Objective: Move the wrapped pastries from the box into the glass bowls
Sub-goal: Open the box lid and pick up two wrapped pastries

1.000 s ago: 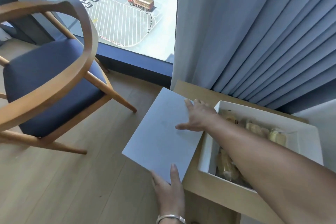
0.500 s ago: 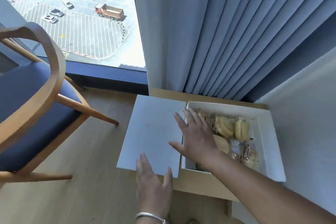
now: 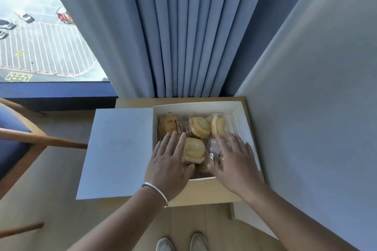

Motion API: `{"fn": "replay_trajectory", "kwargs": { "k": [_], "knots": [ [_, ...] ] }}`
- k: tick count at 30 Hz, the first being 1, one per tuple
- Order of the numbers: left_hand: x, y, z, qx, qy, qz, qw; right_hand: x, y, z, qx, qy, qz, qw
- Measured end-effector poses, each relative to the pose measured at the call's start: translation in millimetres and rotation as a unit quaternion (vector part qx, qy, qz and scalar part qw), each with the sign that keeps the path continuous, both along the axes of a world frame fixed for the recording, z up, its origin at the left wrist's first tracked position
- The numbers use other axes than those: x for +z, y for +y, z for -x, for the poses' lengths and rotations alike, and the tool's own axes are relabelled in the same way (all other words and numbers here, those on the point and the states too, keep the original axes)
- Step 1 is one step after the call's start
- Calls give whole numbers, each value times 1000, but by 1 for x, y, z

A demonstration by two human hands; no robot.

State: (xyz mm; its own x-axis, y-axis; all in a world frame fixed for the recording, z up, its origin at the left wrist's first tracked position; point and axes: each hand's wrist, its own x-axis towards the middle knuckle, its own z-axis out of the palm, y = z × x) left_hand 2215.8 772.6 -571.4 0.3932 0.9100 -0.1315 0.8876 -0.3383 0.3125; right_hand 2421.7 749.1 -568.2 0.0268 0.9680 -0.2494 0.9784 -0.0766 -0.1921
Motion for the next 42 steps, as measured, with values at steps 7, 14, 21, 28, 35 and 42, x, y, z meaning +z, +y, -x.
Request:
{"fn": "replay_trajectory", "kwargs": {
  "k": [7, 14, 21, 28, 35, 42],
  "knots": [
    [-26, 20, -29, -7, 25, 64, 998, -12, 10, -19, 9, 7, 27, 1000],
    [-33, 32, -44, -4, 44, 92, 995, -18, 18, -16, -9, 15, 71, 997],
    [-37, 30, -57, -36, 51, 86, 994, -19, 22, -9, -27, 12, 64, 998],
    [-35, 34, -60, -24, 50, 72, 996, -21, 20, -17, -20, 15, 19, 1000],
    [-11, 15, -43, 21, -7, 24, 999, 2, 17, -18, -6, 17, -29, 999],
    [53, -17, -3, 67, -27, -45, 996, 69, 13, 8, 38, 29, -68, 997]
  ]
}}
